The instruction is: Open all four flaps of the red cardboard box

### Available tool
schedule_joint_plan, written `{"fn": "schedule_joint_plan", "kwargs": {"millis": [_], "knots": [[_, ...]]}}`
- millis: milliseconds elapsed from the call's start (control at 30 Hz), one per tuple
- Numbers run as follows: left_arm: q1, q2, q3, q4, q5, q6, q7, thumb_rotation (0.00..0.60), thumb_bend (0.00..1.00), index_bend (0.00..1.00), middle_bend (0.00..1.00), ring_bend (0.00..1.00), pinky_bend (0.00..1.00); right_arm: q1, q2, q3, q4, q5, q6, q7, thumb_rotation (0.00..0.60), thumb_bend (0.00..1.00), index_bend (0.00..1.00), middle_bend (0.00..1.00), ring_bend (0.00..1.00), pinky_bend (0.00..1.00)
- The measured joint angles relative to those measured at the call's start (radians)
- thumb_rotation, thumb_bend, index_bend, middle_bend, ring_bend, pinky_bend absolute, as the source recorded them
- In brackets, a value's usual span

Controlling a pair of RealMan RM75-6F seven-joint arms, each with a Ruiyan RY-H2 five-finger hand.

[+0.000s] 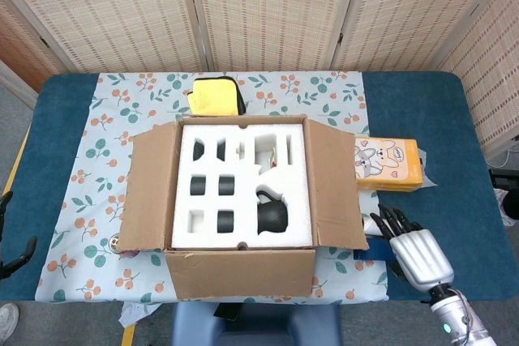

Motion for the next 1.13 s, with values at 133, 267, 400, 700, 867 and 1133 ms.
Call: {"fn": "schedule_joint_plan", "kwargs": {"millis": [133, 267, 400, 700, 867, 1133], "knots": [[0.001, 0.001, -0.001, -0.004, -0.003, 0.001, 0.004, 0.600, 0.39, 0.00, 0.01, 0.00, 0.02, 0.035, 0.013, -0.085, 0.076, -0.060, 0.076, 0.057, 0.600, 0.39, 0.00, 0.00, 0.00, 0.31], [0.001, 0.003, 0.003, -0.010, -0.001, -0.005, 0.011, 0.600, 0.39, 0.00, 0.01, 0.00, 0.02, 0.068, 0.009, -0.156, 0.165, -0.122, 0.169, 0.103, 0.600, 0.38, 0.00, 0.00, 0.00, 0.28], [-0.001, 0.005, 0.007, -0.019, -0.002, -0.014, 0.032, 0.600, 0.39, 0.00, 0.00, 0.00, 0.02, 0.101, -0.025, -0.216, 0.283, -0.179, 0.295, 0.154, 0.600, 0.39, 0.00, 0.00, 0.00, 0.21], [-0.007, 0.011, 0.016, -0.035, -0.008, -0.041, 0.055, 0.600, 0.39, 0.00, 0.00, 0.00, 0.02, 0.163, -0.164, -0.294, 0.507, -0.150, 0.541, 0.239, 0.600, 0.39, 0.00, 0.00, 0.00, 0.00], [-0.008, 0.009, 0.020, -0.039, -0.003, -0.043, 0.070, 0.600, 0.39, 0.00, 0.01, 0.00, 0.02, 0.195, -0.196, -0.309, 0.556, -0.069, 0.608, 0.287, 0.600, 0.38, 0.00, 0.00, 0.00, 0.00], [-0.006, 0.005, 0.031, -0.050, 0.008, -0.042, 0.098, 0.600, 0.39, 0.00, 0.00, 0.00, 0.02, 0.230, -0.185, -0.367, 0.538, -0.013, 0.680, 0.294, 0.600, 0.38, 0.00, 0.00, 0.00, 0.00]]}}
